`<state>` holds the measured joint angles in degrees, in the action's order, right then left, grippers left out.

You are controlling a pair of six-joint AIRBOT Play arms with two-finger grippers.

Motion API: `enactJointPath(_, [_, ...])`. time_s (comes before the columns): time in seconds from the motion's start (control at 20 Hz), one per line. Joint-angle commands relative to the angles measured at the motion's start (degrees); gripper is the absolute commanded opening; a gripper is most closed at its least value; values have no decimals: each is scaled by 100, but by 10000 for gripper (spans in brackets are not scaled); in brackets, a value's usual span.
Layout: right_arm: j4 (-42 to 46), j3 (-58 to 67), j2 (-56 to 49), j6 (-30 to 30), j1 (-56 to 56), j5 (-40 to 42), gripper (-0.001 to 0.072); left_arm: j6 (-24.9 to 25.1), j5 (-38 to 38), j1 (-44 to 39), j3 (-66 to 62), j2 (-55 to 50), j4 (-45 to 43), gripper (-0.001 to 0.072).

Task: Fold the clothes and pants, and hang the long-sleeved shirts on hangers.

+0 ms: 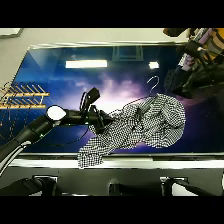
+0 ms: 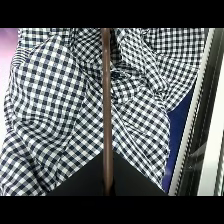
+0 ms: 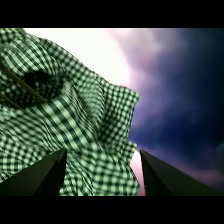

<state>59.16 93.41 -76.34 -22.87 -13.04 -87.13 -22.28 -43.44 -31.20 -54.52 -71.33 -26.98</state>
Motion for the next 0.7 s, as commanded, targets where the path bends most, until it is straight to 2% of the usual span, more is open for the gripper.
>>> enactJointPath(0.0, [-85, -11, -201, 120, -328, -275, 541, -4, -2, 4, -2, -2, 0, 21])
enactJointPath(0.45, [48, -11, -1110, 352, 562, -385, 534, -4, 0, 4, -2, -2, -2, 21])
enactJointPath(0.55, [20, -11, -1174, 372, 616, -389, 466, -4, 0, 4, -2, -2, 0, 21])
enactJointPath(0.65, [-44, -9, -1174, 369, 616, -452, 451, -4, 0, 4, -2, -2, 0, 21])
